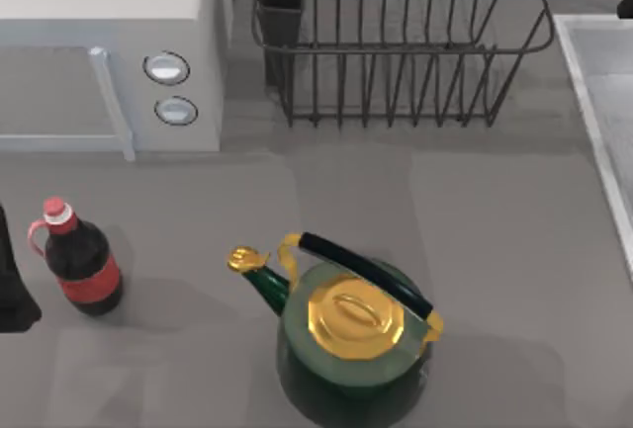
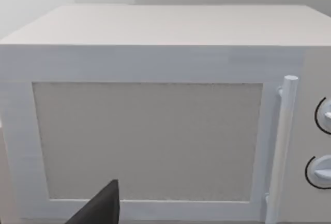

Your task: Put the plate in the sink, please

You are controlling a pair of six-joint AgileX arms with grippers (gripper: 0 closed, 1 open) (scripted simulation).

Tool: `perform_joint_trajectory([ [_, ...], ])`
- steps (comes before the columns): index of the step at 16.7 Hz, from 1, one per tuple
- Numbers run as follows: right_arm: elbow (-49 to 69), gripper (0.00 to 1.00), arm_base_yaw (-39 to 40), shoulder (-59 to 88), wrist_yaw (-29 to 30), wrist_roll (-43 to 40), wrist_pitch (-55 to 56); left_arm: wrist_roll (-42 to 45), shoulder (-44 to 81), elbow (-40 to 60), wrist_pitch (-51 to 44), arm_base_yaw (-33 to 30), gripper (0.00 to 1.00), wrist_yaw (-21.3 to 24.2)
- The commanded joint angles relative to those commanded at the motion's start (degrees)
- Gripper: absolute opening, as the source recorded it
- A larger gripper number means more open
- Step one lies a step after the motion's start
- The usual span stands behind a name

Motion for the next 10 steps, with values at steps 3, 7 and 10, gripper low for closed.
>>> perform_joint_trajectory([
  [3, 0.0, 0.23, 0.0, 0.0, 0.0, 0.0, 0.0, 0.0, 0.0, 0.0, 0.0, 0.0, 1.0, 0.0],
  [7, 0.0, 0.53, 0.0, 0.0, 0.0, 0.0, 0.0, 0.0, 0.0, 0.0, 0.0, 0.0, 1.0, 0.0],
  [10, 0.0, 0.75, 0.0, 0.0, 0.0, 0.0, 0.0, 0.0, 0.0, 0.0, 0.0, 0.0, 1.0, 0.0],
])
